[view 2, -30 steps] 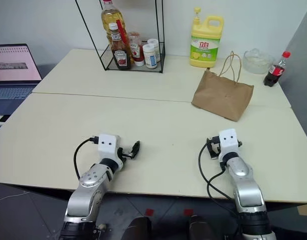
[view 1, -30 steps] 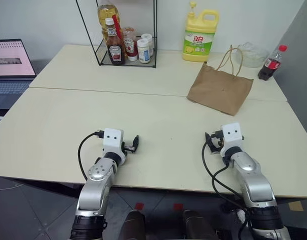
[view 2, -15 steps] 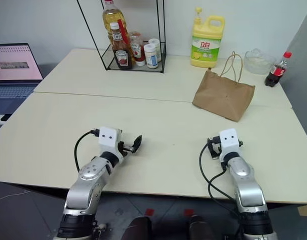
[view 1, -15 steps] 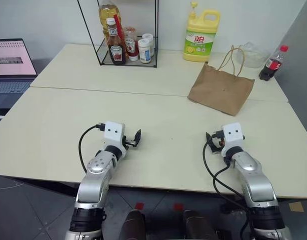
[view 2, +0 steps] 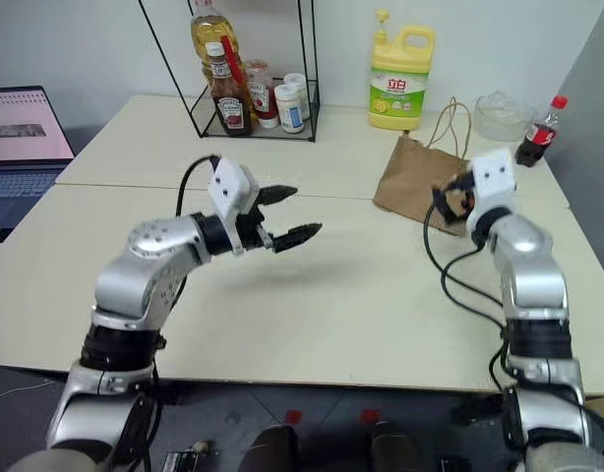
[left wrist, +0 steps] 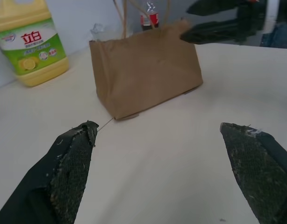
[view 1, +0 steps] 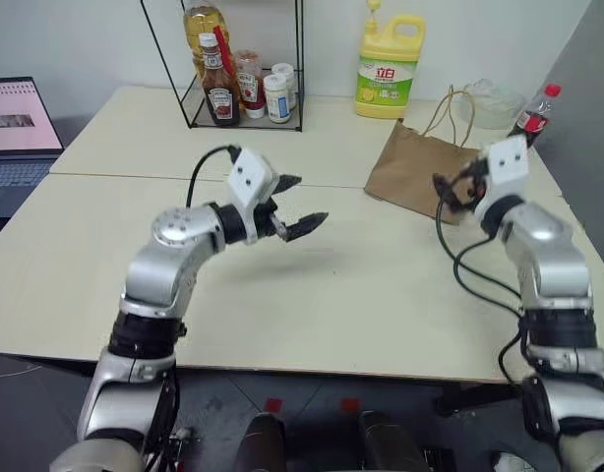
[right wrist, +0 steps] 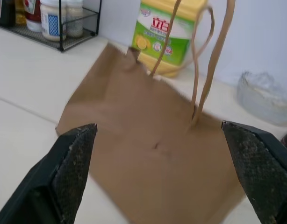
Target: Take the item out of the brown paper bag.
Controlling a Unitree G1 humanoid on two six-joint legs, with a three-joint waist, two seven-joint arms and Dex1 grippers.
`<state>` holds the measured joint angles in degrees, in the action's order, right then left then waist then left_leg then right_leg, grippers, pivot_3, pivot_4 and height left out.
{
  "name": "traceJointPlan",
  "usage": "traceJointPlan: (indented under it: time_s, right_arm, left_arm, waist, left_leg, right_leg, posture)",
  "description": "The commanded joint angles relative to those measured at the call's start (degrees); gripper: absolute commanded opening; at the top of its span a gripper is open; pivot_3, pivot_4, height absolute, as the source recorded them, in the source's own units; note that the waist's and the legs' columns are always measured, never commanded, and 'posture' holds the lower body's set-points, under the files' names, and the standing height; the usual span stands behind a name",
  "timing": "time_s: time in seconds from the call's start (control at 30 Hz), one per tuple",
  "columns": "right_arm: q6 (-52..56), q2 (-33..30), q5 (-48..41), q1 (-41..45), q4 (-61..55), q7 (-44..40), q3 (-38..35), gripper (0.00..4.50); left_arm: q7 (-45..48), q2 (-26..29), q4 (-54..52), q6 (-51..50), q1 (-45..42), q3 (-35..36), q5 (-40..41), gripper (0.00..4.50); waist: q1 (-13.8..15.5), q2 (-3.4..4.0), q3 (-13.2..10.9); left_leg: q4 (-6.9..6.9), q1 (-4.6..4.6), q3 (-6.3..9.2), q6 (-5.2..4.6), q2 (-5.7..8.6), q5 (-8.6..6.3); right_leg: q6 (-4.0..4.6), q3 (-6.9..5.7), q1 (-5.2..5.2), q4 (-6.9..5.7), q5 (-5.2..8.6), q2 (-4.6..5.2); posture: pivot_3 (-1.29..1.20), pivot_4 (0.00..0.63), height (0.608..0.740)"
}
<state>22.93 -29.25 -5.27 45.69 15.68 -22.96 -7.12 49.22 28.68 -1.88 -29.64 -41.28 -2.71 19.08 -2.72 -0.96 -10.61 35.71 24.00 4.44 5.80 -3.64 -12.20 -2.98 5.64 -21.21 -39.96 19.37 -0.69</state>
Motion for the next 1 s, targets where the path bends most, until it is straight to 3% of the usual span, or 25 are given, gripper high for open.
traceJointPlan:
  time_s: [0.03, 0.2, 0.4, 0.73, 1.0]
  right_arm:
    - [-7.69, -0.91, 1.53, 9.01, 13.29, -1.21, 0.67, 4.50]
    - [-15.20, 1.19, 2.29, 25.15, 39.00, -2.48, 1.09, 4.50]
    - [-17.03, 4.41, 0.99, 34.59, 54.22, -2.89, -0.81, 4.50]
    - [-18.74, 6.41, 2.84, 37.98, 59.83, 9.04, -2.20, 4.50]
    - [-20.04, 6.09, 3.08, 39.56, 58.94, 7.01, -2.11, 4.50]
  left_arm:
    - [3.68, 0.81, 1.70, 0.35, -3.78, 0.62, 2.01, 4.48]
    - [6.17, 2.07, 6.27, 2.44, -8.30, 1.46, 1.55, 4.48]
    - [5.46, 2.19, 6.48, 3.54, -7.98, 1.90, 1.18, 4.48]
    - [1.47, 3.34, 1.43, 1.91, -4.84, 3.73, 1.67, 4.48]
    - [0.09, 4.73, -1.21, 0.75, -2.11, 5.26, 2.14, 4.48]
  waist:
    - [-0.29, 0.00, -0.01]
    - [-0.67, 0.07, -0.12]
    - [-0.65, 0.12, -0.15]
    - [-0.68, 0.19, -0.19]
    - [-0.74, 0.29, -0.25]
  left_leg:
    - [-0.01, -0.01, 0.00, 0.00, -0.01, 0.00]
    - [-0.03, 0.08, -0.03, 0.00, -0.01, 0.00]
    - [-0.07, 0.15, -0.05, 0.01, -0.03, 0.01]
    - [-0.03, 0.20, -0.05, 0.02, -0.01, 0.02]
    - [-0.03, 0.20, -0.06, 0.02, -0.01, 0.02]
  right_leg:
    - [0.00, -0.01, 0.02, 0.02, 0.00, 0.00]
    - [0.02, 0.00, -0.13, -0.01, 0.00, 0.00]
    - [0.02, -0.01, -0.20, -0.01, -0.01, 0.03]
    - [0.02, -0.02, -0.22, -0.06, -0.01, 0.07]
    - [0.02, -0.02, -0.24, -0.09, -0.01, 0.06]
  posture:
    - [0.00, 0.150, 0.740]
    - [0.00, 0.150, 0.740]
    - [0.00, 0.150, 0.740]
    - [0.00, 0.150, 0.740]
    - [0.00, 0.150, 0.740]
